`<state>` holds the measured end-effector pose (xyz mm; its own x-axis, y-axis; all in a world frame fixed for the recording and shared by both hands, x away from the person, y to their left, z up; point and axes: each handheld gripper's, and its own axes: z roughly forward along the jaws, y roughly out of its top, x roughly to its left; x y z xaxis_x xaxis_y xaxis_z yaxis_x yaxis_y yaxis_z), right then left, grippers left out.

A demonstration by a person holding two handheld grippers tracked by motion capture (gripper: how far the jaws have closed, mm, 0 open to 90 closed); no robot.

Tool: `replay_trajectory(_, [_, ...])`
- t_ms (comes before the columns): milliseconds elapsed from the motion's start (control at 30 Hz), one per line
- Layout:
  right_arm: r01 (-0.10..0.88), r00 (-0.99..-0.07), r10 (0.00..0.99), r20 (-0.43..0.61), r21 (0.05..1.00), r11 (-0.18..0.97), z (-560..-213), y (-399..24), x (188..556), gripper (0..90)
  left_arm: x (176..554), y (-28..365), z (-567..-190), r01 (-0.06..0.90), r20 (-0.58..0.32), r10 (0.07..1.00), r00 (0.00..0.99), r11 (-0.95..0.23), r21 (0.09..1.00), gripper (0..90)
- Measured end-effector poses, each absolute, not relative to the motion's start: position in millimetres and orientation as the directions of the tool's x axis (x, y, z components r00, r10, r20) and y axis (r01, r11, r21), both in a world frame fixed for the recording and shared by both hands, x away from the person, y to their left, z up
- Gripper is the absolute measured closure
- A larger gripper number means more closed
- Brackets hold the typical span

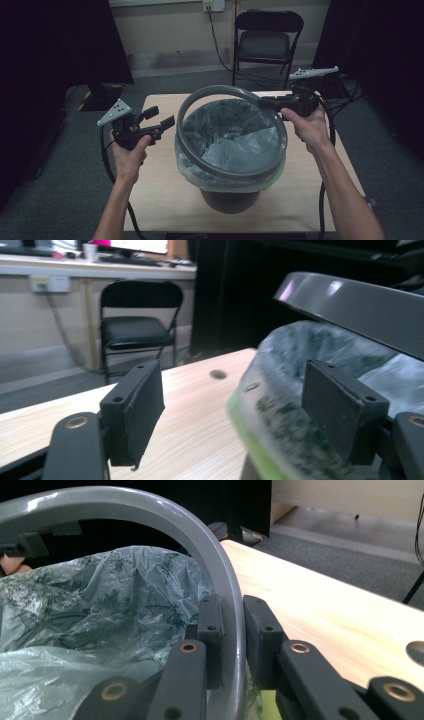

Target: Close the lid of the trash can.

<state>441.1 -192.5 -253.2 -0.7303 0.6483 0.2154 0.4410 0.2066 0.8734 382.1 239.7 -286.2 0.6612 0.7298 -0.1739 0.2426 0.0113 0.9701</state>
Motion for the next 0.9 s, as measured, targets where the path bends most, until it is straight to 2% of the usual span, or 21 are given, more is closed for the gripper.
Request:
replay_trajectory(233, [0.428, -0.738, 0.642, 0.208, 0.879, 0.208, -260.2, -191.8, 438.0, 75.4, 382.1, 236.9, -278.1, 0.243, -0.182, 0.710, 0.680, 0.016, 0.970, 26.1])
replay_trajectory(333, [0.418, -0.741, 0.640, 0.203, 0.886, 0.203, -262.1, -192.7, 436.4, 73.7, 379.5, 237.6, -276.5, 0.231, -0.188, 0.698, 0.691, 0.034, 0.972, 29.8])
replay_trajectory(400, [0.408, -0.735, 0.650, 0.193, 0.892, 0.196, -262.6, -193.6, 434.3, 67.8, 374.9, 234.3, -274.6, 0.235, -0.204, 0.672, 0.712, 0.046, 0.971, 29.1])
replay_trajectory(567, [0.382, -0.733, 0.653, 0.188, 0.909, 0.168, -262.6, -197.1, 425.4, 61.8, 356.7, 214.1, -268.7, 0.200, -0.138, 0.625, 0.768, -0.030, 0.979, 30.0])
replay_trajectory(633, [0.370, -0.737, 0.646, 0.198, 0.918, 0.142, -262.0, -199.9, 419.9, 62.6, 353.3, 209.5, -269.1, 0.203, -0.124, 0.626, 0.769, -0.055, 0.978, 30.4])
replay_trajectory(733, [0.348, -0.728, 0.662, 0.181, 0.929, 0.128, -261.6, -202.0, 411.6, 68.3, 352.0, 205.6, -276.2, 0.212, -0.103, 0.637, 0.764, -0.098, 0.972, 32.5])
replay_trajectory(833, [0.348, -0.706, 0.687, 0.174, 0.929, 0.123, -265.8, -205.6, 406.9, 71.9, 352.9, 208.4, -282.7, 0.231, -0.152, 0.627, 0.764, -0.046, 0.972, 32.6])
replay_trajectory(900, [0.361, -0.705, 0.679, 0.204, 0.927, 0.097, -271.0, -208.5, 407.3, 74.3, 352.2, 209.4, -283.2, 0.217, -0.142, 0.631, 0.763, -0.043, 0.975, 33.8])
